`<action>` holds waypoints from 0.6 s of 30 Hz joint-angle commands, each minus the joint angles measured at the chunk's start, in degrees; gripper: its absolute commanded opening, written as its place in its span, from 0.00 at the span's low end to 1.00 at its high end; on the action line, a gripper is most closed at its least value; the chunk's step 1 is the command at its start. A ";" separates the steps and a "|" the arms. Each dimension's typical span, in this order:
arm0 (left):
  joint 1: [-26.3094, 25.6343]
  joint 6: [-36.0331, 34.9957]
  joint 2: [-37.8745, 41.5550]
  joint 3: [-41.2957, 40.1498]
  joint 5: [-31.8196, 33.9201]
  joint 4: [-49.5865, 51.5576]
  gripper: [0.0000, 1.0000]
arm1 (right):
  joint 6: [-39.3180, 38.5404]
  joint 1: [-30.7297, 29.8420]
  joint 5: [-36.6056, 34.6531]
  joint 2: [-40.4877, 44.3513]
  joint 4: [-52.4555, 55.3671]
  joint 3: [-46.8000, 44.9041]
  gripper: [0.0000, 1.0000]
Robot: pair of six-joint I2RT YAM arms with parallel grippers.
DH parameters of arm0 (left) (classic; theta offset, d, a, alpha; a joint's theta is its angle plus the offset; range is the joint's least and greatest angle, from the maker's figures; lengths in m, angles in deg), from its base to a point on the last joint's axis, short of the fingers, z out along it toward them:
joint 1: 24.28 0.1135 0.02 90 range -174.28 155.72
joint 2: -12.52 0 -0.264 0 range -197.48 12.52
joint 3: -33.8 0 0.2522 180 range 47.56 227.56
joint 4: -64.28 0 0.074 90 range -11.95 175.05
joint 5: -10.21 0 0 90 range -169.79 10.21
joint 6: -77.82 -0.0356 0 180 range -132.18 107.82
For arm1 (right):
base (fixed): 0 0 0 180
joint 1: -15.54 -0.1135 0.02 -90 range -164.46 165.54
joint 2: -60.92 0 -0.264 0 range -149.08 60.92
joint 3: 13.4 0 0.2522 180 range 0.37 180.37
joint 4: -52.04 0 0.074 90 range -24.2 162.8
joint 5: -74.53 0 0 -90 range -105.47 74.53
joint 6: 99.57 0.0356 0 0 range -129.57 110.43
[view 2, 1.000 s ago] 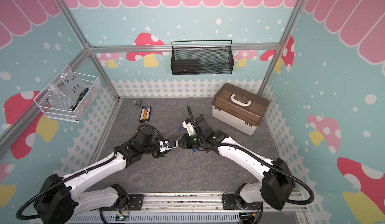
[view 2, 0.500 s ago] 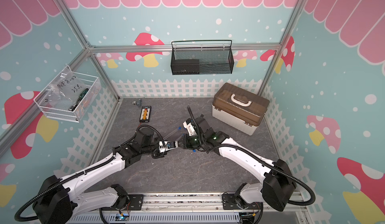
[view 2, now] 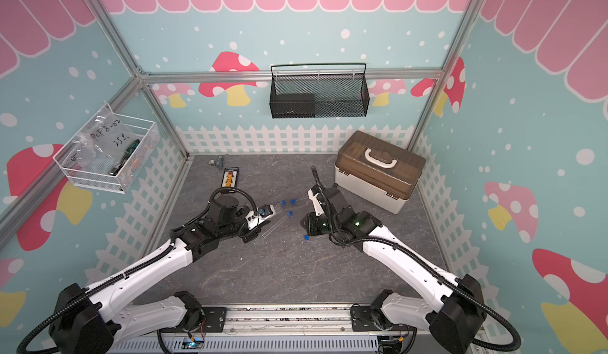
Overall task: Insert stoppers into test tubes
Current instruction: Pick up the test tube at the center of the board, then pick up the stopper from the center of the board.
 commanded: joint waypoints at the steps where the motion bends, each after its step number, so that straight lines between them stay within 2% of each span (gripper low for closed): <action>1: 3.28 8.80 -1.46 2.07 1.37 -1.95 0.00 | -7.66 -0.54 -5.88 -4.69 7.89 -0.18 0.28; 3: 5.56 13.08 -2.41 2.52 2.19 -2.88 0.00 | -9.75 -1.24 -6.32 -7.65 8.40 0.03 0.30; 5: 7.12 14.17 -3.04 2.63 2.65 -3.05 0.00 | -10.76 -1.42 -6.74 -10.00 8.42 0.25 0.31; 14: 8.04 13.40 -1.77 0.17 6.52 -5.15 0.00 | -13.56 -3.35 -6.50 -23.93 9.49 7.73 0.38; 18: 8.00 13.48 -1.59 0.03 6.69 -5.73 0.00 | -14.64 -3.97 -8.43 -30.47 10.97 12.35 0.38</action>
